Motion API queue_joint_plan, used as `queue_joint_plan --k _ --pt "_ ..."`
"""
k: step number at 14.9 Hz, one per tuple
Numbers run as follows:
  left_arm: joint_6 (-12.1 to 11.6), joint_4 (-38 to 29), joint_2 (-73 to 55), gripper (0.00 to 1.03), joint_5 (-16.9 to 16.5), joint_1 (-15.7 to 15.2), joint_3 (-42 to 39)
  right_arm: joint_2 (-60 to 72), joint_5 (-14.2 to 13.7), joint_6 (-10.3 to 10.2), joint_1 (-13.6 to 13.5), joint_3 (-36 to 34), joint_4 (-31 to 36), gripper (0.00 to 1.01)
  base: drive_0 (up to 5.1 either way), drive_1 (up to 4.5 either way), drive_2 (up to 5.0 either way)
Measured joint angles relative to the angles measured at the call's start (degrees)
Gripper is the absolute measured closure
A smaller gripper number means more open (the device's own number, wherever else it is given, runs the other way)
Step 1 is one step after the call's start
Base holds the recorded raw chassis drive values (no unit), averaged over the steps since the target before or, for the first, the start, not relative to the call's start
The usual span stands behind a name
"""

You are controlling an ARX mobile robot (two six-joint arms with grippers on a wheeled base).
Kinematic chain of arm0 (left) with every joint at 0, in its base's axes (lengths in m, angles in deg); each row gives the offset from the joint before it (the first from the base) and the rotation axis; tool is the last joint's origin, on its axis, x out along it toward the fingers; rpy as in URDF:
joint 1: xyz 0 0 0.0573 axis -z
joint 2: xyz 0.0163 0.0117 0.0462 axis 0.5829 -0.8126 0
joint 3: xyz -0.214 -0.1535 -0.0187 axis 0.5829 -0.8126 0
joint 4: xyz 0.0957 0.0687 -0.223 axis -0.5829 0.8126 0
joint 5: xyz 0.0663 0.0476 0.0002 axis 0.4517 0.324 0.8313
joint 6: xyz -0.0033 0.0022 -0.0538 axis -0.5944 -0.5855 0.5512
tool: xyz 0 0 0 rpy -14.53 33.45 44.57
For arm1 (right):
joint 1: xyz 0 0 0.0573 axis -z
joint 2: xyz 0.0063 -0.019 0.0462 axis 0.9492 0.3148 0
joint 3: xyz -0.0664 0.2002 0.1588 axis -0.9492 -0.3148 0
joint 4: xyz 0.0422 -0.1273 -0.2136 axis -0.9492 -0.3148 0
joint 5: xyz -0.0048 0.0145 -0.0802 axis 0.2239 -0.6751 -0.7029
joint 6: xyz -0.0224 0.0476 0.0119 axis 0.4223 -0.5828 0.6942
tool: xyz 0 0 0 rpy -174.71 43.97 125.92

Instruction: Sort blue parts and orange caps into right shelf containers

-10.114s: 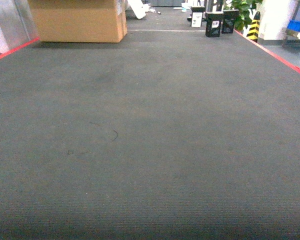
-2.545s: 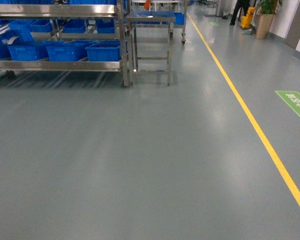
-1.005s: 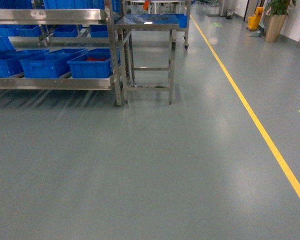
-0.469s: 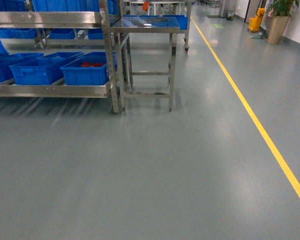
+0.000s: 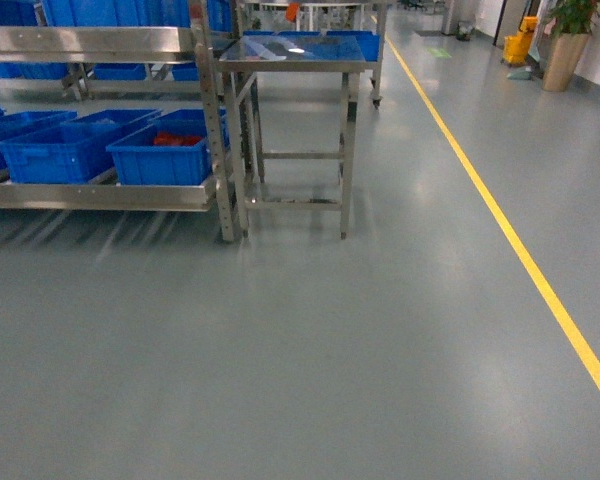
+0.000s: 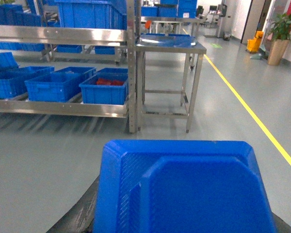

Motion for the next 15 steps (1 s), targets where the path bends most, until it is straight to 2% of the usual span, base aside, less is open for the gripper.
queue_joint_plan --k 15 --pt "0.0 -0.1 0.0 0.60 0.0 0.0 0.0 0.0 0.0 0.0 0.0 0.0 0.0 0.57 0.0 4.30 -4.4"
